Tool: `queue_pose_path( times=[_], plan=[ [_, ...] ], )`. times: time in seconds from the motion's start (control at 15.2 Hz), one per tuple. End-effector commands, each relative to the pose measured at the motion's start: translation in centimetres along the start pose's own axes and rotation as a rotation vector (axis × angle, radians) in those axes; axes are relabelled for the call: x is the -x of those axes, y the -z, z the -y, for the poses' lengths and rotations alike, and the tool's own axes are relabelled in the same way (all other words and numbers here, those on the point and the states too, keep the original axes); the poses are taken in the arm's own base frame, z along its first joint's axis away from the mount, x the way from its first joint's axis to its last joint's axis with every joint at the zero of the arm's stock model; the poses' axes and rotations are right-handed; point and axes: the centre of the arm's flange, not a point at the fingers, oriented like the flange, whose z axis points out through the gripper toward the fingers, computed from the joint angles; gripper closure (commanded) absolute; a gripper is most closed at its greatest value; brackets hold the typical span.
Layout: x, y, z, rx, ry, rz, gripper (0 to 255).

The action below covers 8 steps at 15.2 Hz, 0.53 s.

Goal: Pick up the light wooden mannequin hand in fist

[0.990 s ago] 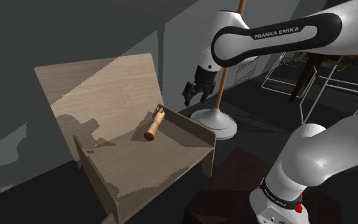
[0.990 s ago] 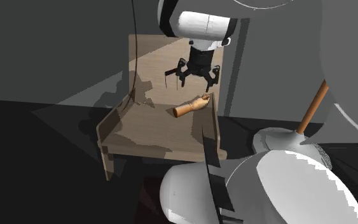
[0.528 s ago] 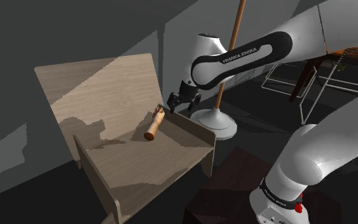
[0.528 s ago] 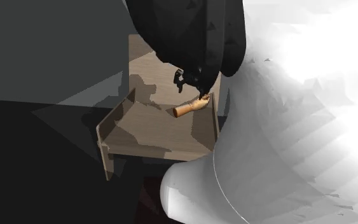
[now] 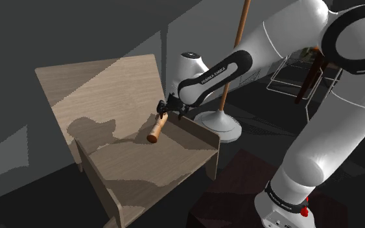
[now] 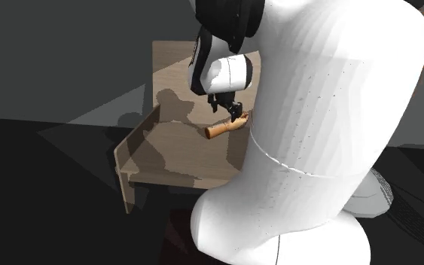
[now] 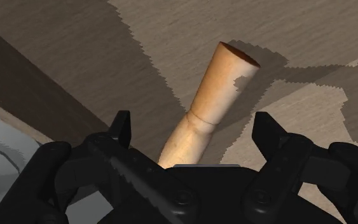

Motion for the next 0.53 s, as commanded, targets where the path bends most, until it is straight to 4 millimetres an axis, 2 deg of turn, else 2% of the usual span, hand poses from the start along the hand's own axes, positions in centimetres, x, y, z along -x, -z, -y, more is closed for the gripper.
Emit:
queue_pose_path(
  times=[0.0, 0.46],
  plan=[
    [-1.2, -2.2, 1.1, 0.003, -0.061, -0.021, 0],
    [-5.7, -9.4, 3.3, 0.021, -0.255, -0.089, 0]
  ],
)
